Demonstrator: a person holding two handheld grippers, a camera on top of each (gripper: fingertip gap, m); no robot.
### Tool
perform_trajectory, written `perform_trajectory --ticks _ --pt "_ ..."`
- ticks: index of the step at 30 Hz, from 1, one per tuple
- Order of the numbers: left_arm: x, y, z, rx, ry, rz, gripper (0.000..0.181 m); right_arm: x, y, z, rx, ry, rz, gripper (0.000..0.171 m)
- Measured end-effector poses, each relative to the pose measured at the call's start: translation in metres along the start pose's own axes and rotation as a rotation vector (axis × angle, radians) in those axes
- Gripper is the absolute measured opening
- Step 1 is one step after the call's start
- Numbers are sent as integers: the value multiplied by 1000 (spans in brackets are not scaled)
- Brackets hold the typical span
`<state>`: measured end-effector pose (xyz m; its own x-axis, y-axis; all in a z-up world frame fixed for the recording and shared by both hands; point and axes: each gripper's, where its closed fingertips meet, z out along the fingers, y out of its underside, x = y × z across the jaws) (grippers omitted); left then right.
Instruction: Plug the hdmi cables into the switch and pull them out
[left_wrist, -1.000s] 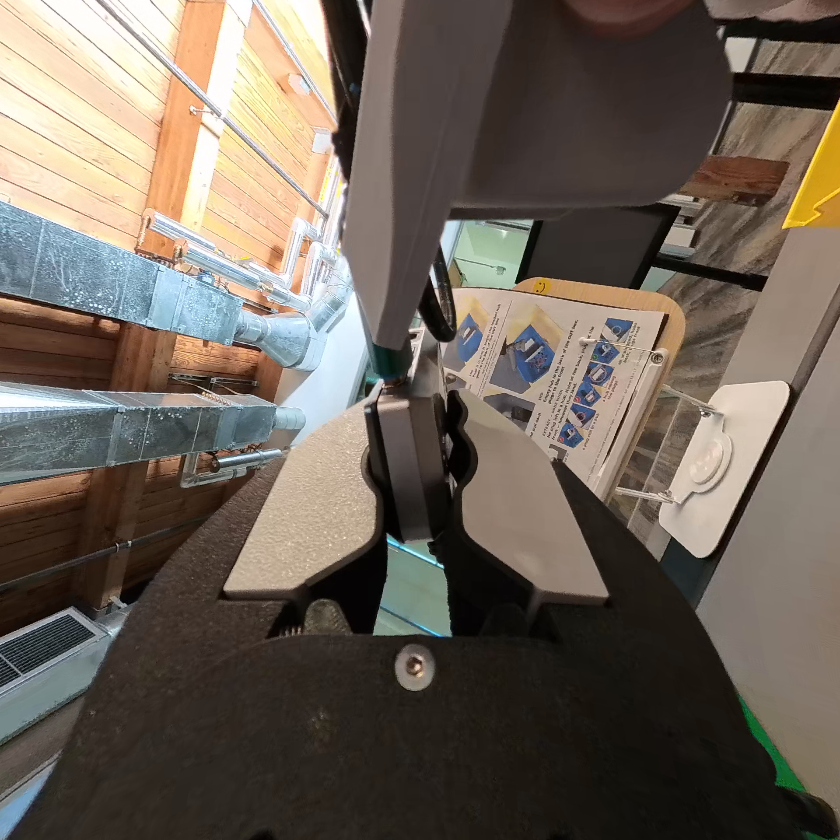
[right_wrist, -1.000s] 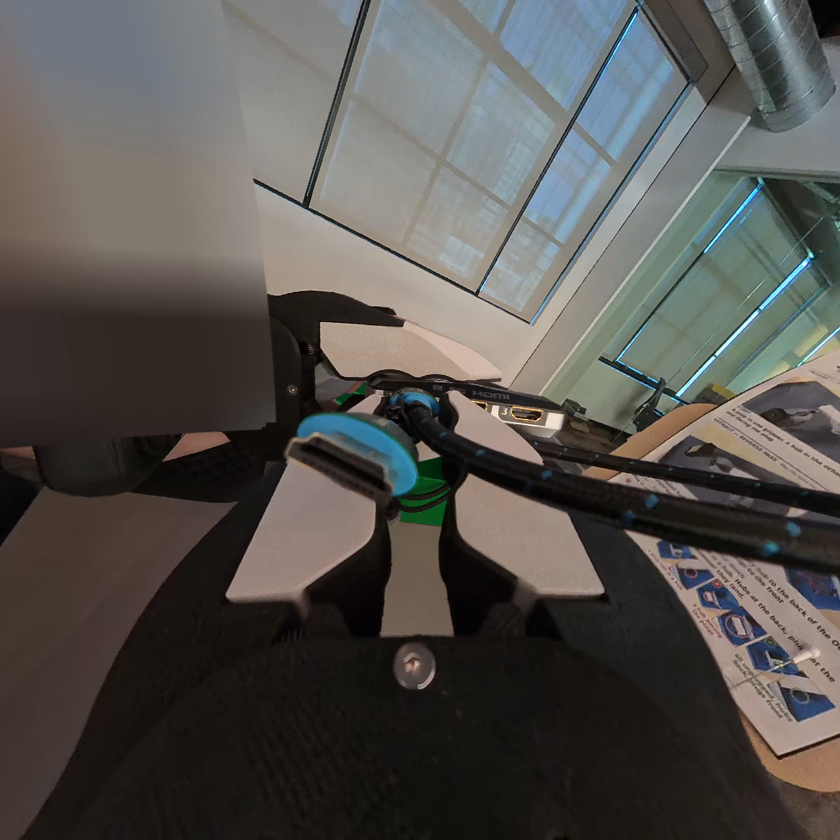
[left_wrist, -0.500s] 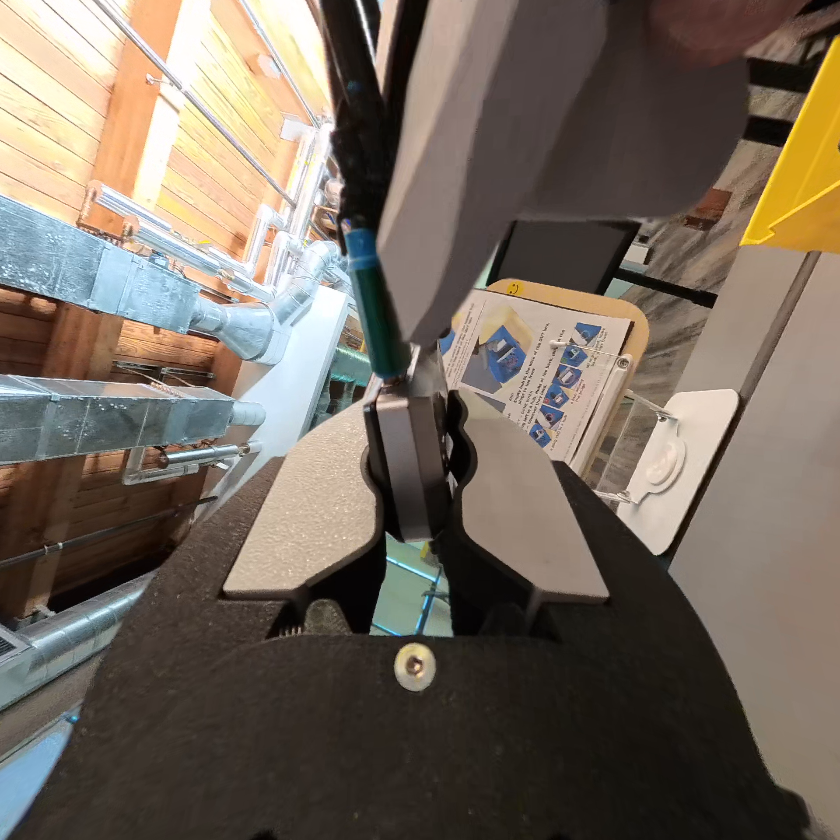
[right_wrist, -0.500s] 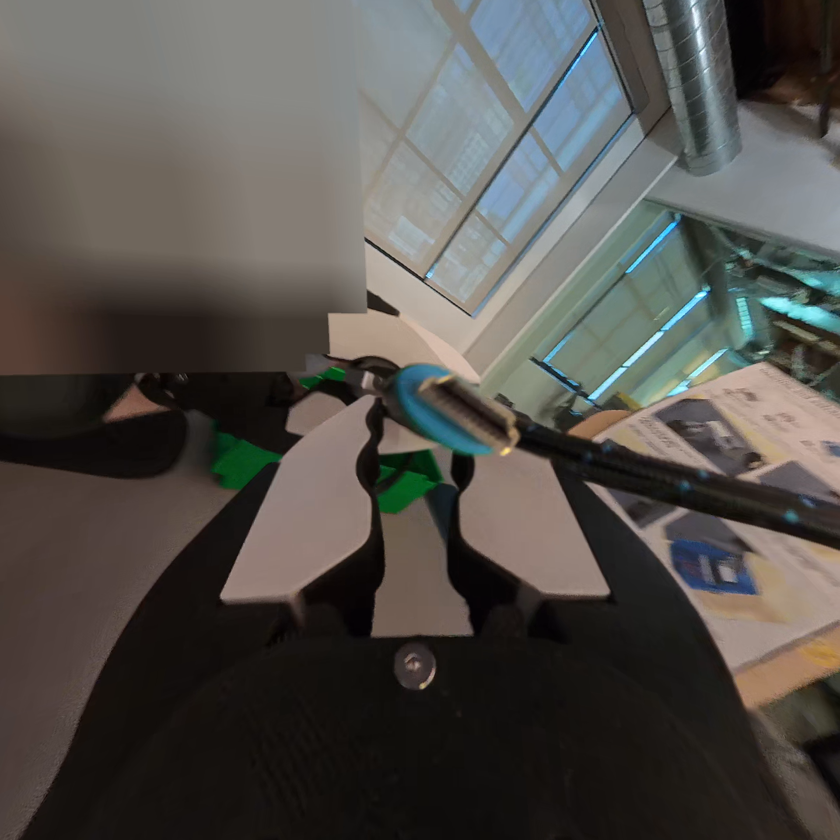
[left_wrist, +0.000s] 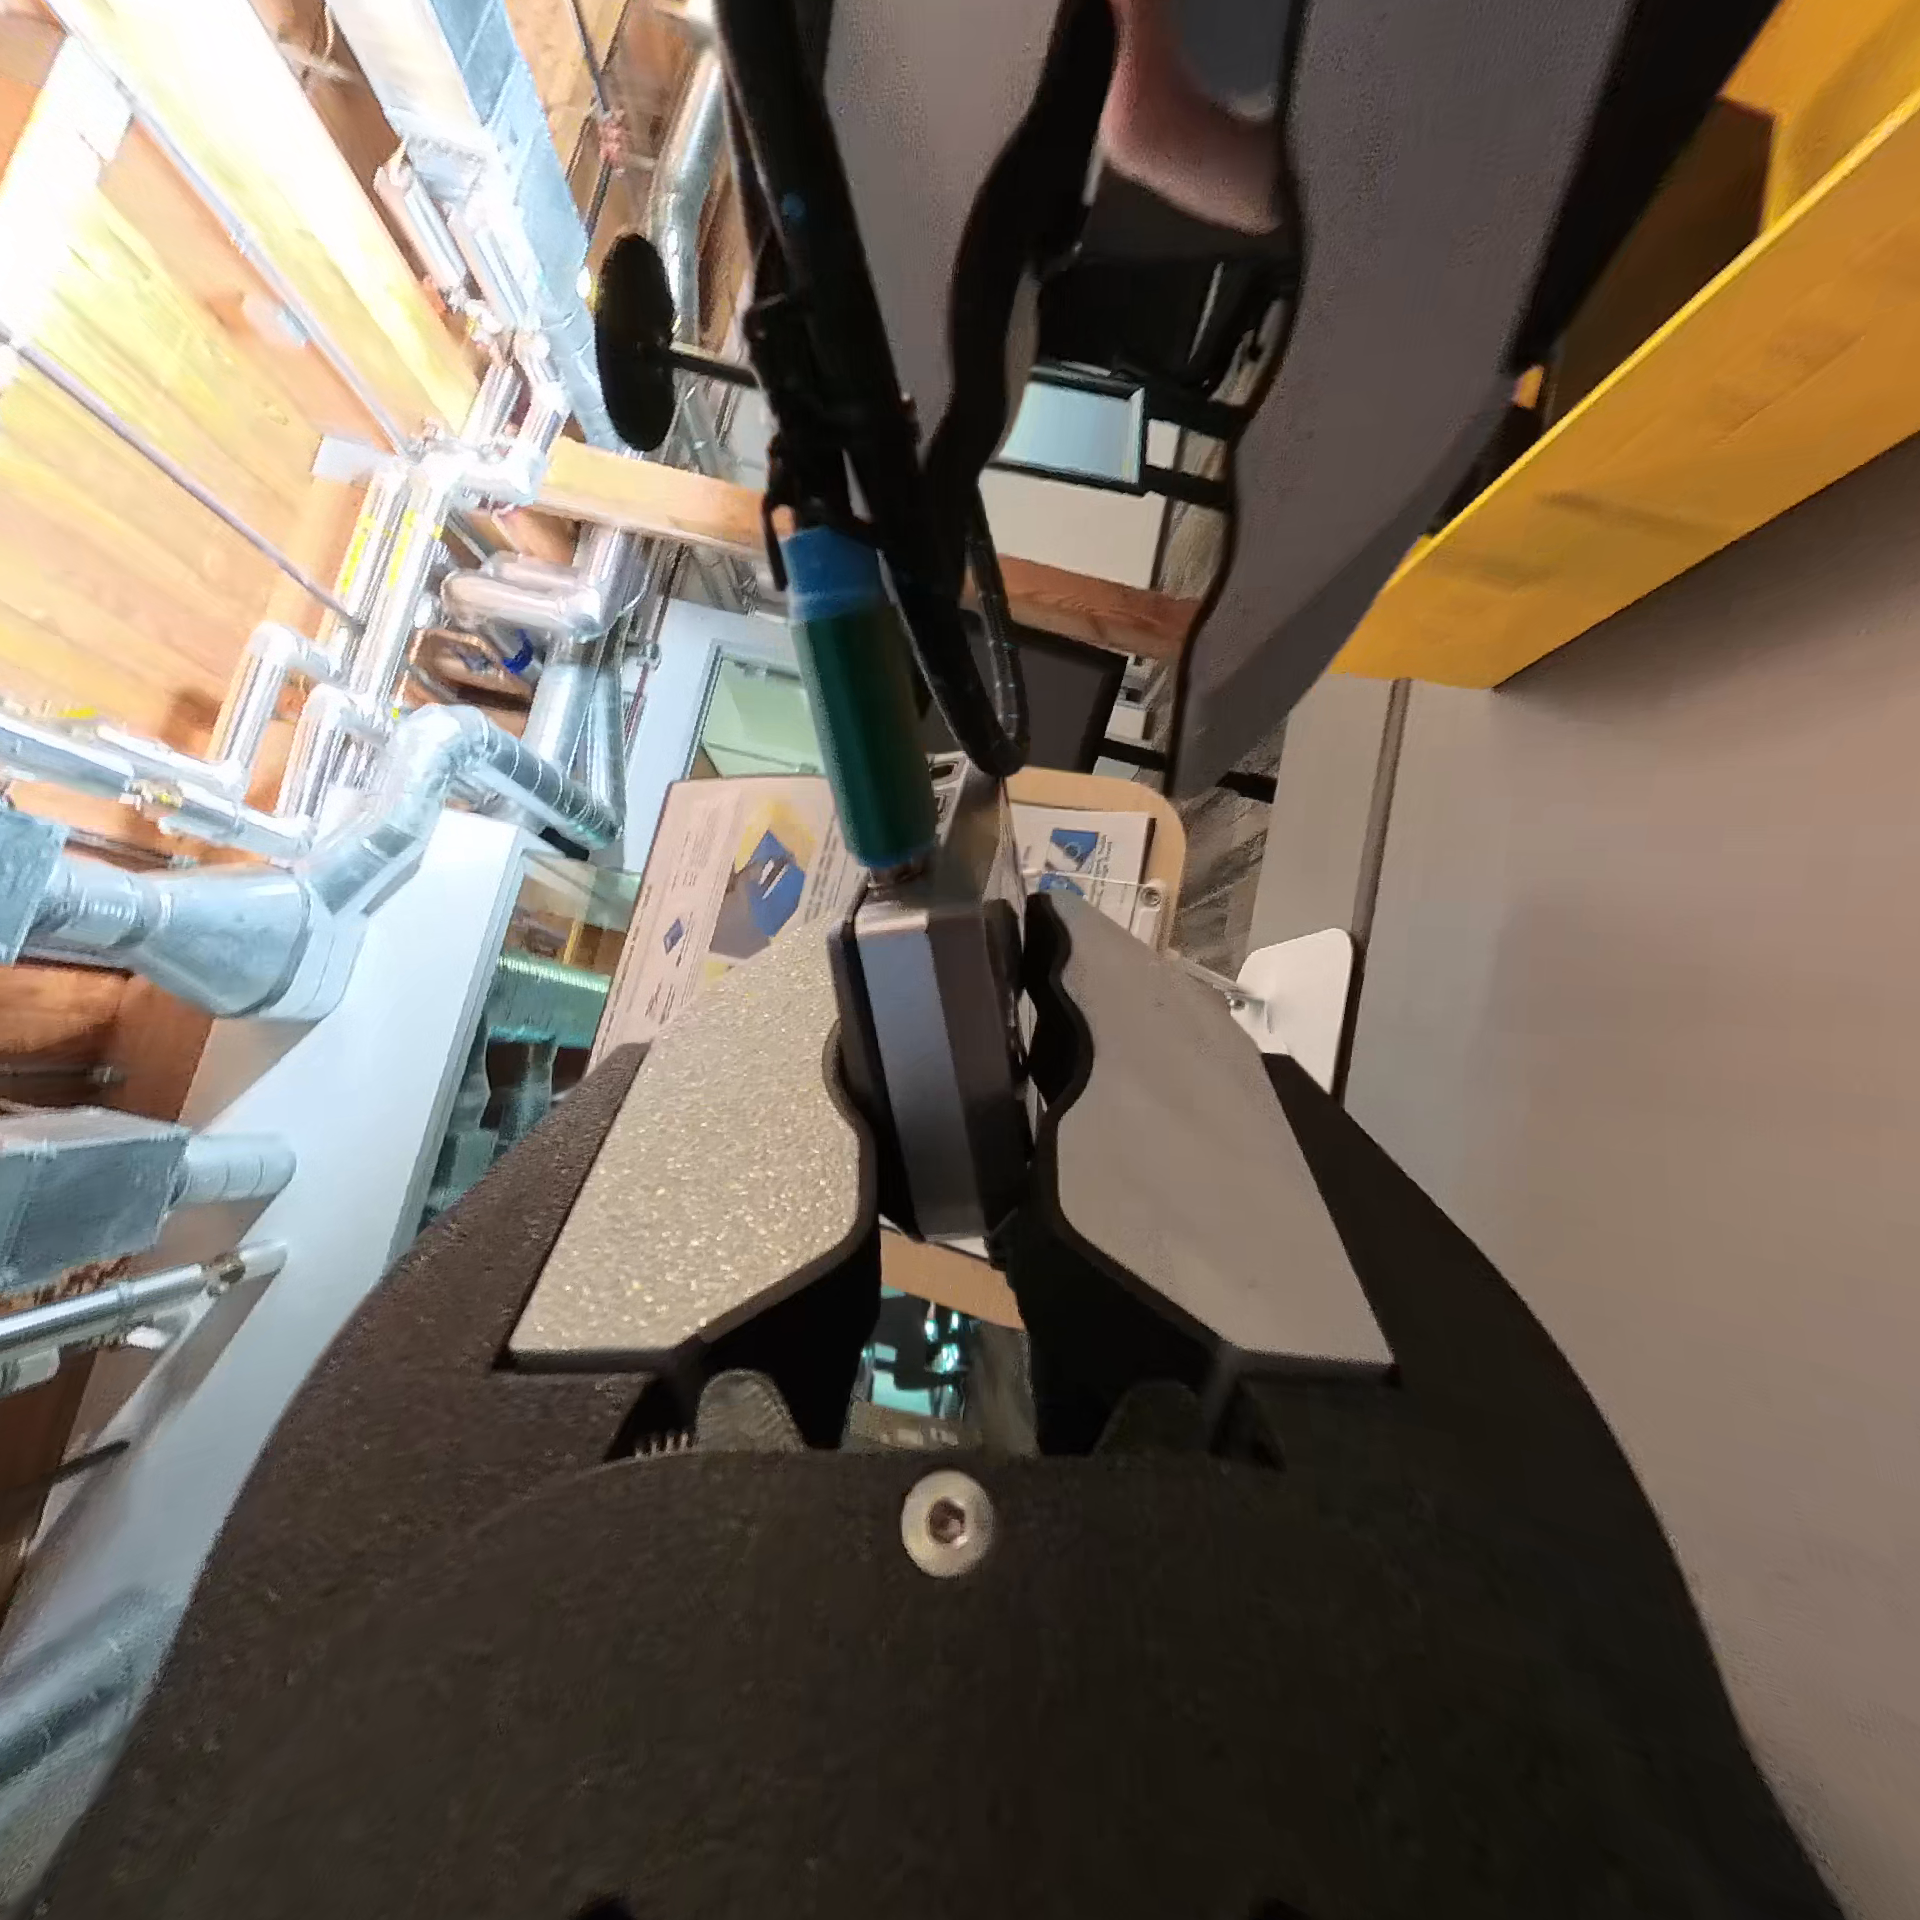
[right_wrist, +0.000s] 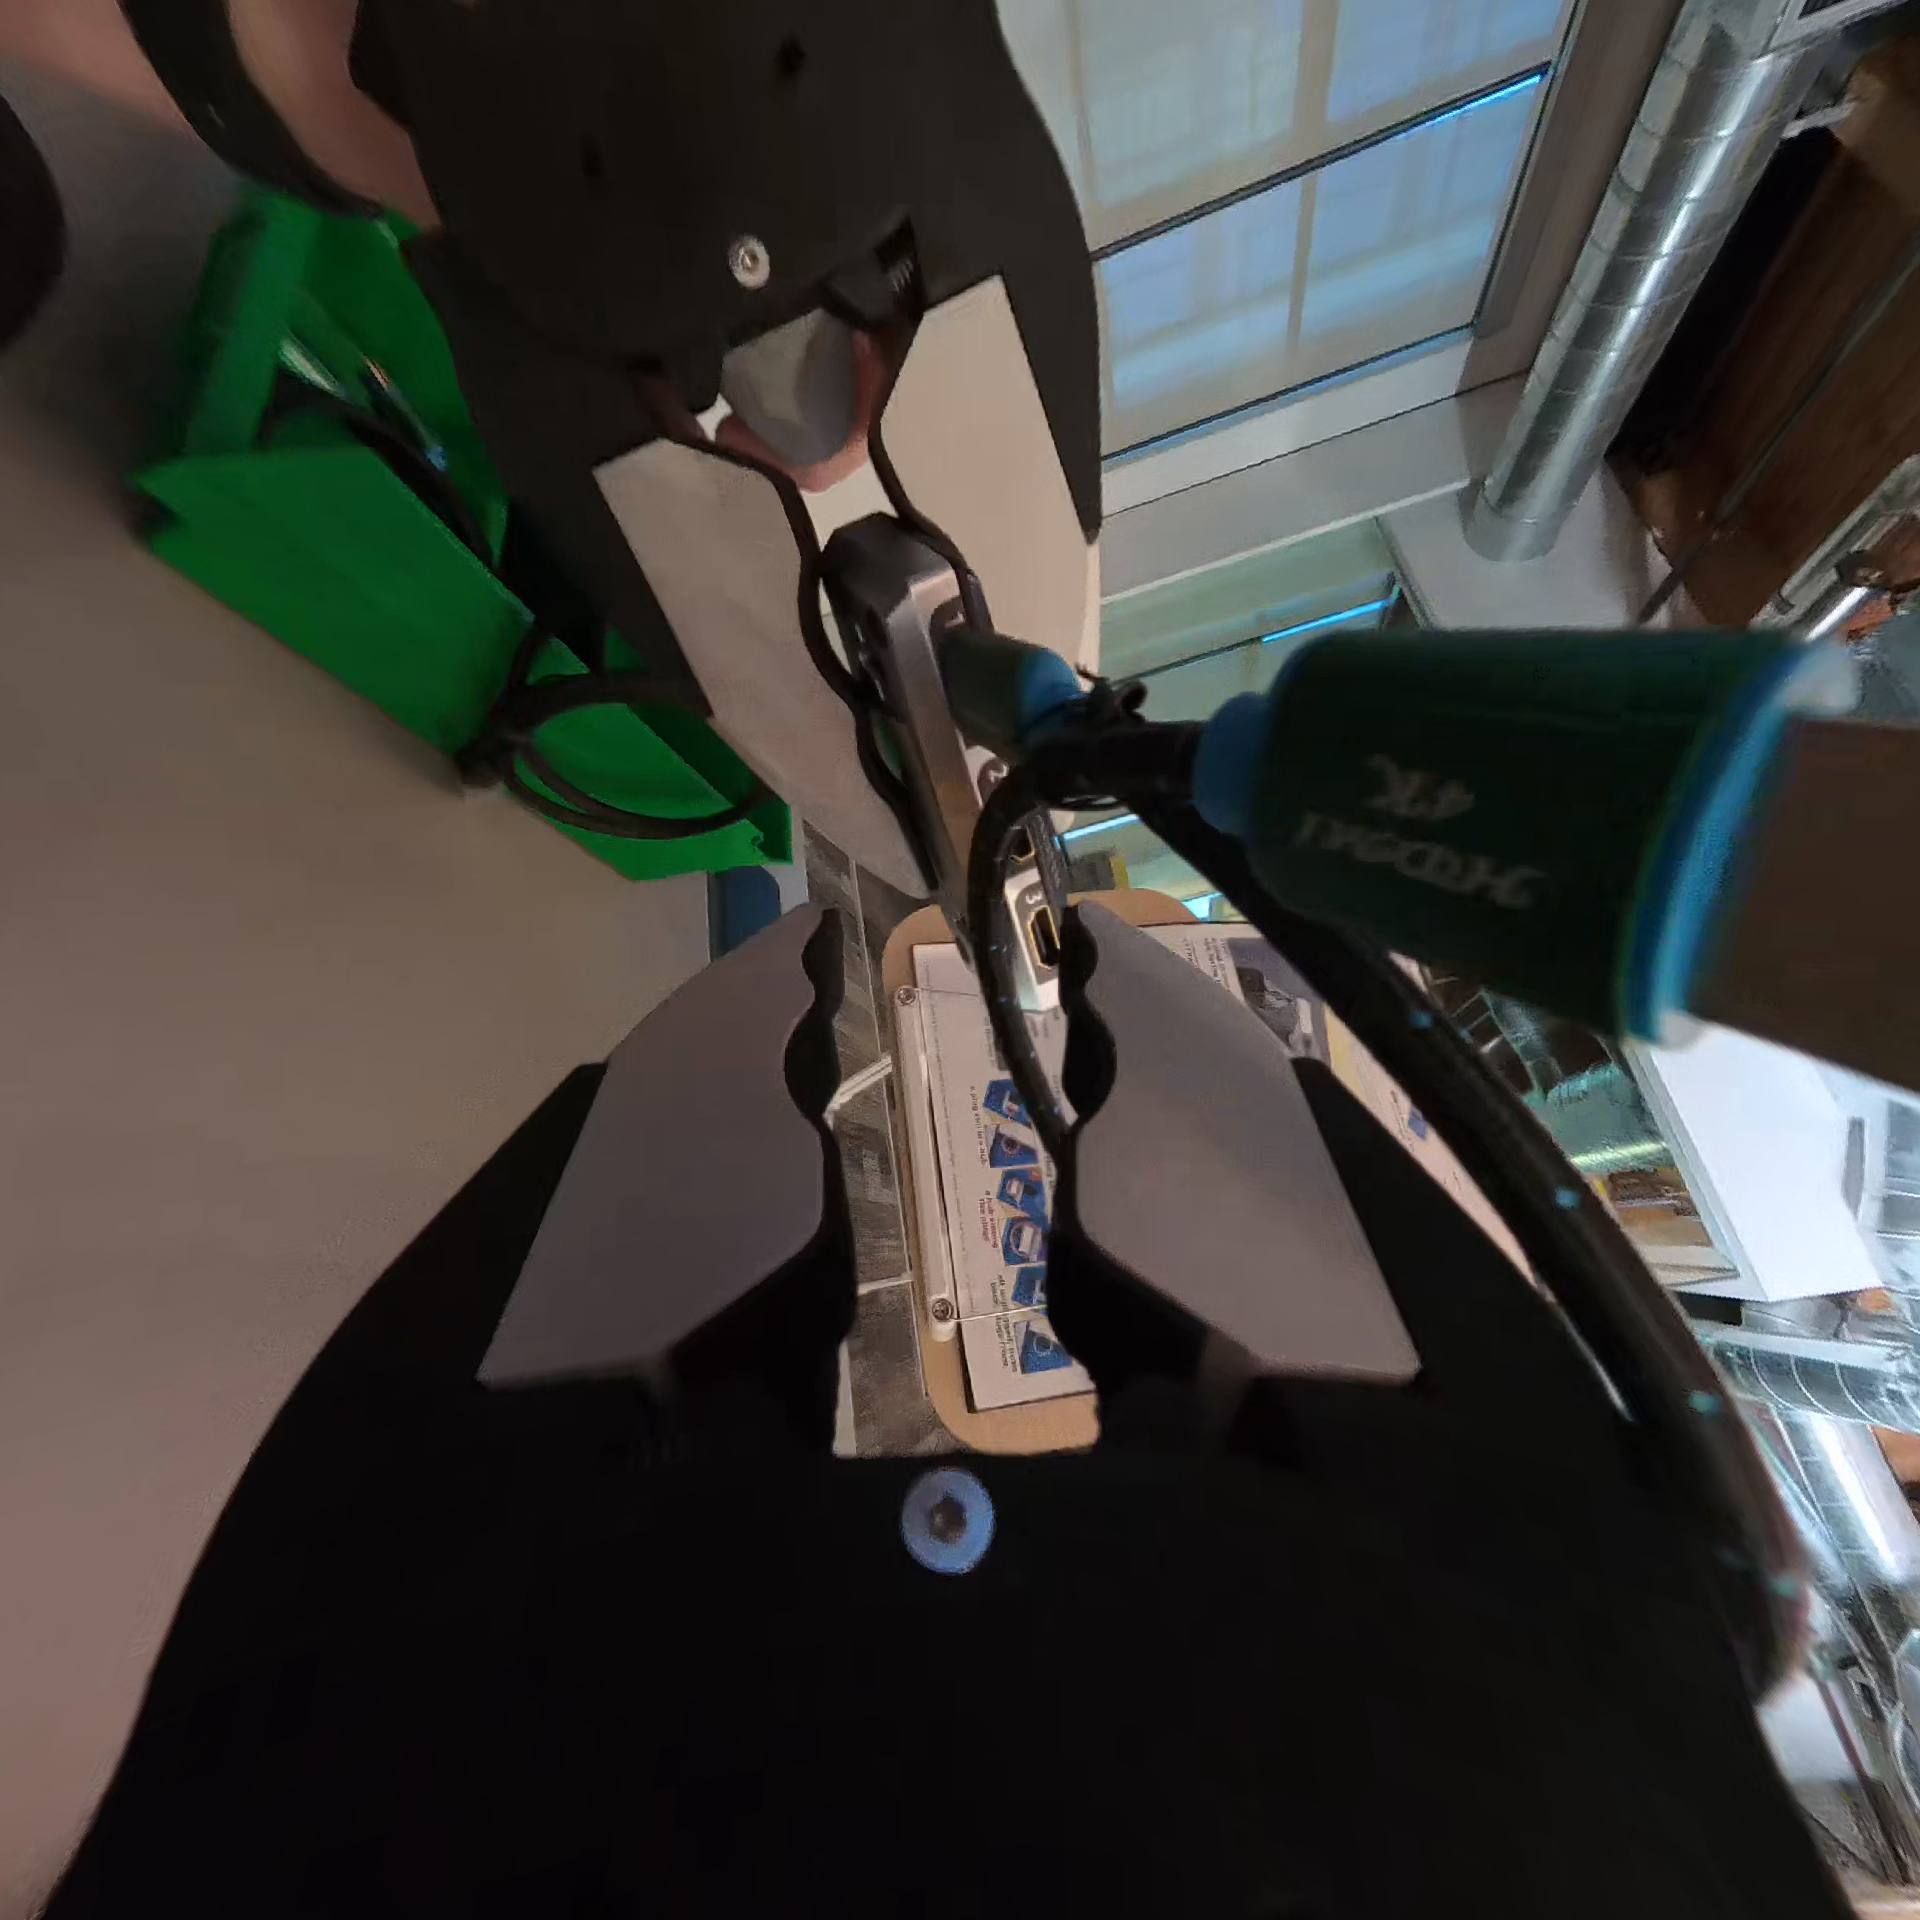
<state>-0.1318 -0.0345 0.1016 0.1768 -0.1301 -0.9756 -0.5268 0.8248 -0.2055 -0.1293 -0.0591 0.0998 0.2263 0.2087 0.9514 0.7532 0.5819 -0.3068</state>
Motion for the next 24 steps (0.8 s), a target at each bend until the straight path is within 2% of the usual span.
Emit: perform_trajectory --ticks 2,4,7,10,12,14,16,19,24 --pt "0 4 2 -28 -3 0 26 -5 2 0 15 -38 29 35" --pt "-3 15 4 -76 -10 -22 26 -23 5 -1 16 -163 51 23" --pt "-9 34 4 -130 -13 -31 26 -33 10 -6 -2 -243 27 18" --pt "-6 47 3 -168 20 -16 26 -27 -19 -33 147 -338 119 4" --pt "1 50 5 -168 63 -19 26 -6 -40 -54 248 -292 168 4" --pt "9 49 8 -179 79 6 26 18 -48 -68 272 -175 160 13" --pt "20 46 14 -201 103 45 26 25 -38 -68 154 -111 107 28" --pt "38 47 25 -264 128 82 26 14 -14 -56 -65 -143 59 42" --pt "65 54 38 -389 168 138 27 -18 19 -29 -251 -255 44 42"
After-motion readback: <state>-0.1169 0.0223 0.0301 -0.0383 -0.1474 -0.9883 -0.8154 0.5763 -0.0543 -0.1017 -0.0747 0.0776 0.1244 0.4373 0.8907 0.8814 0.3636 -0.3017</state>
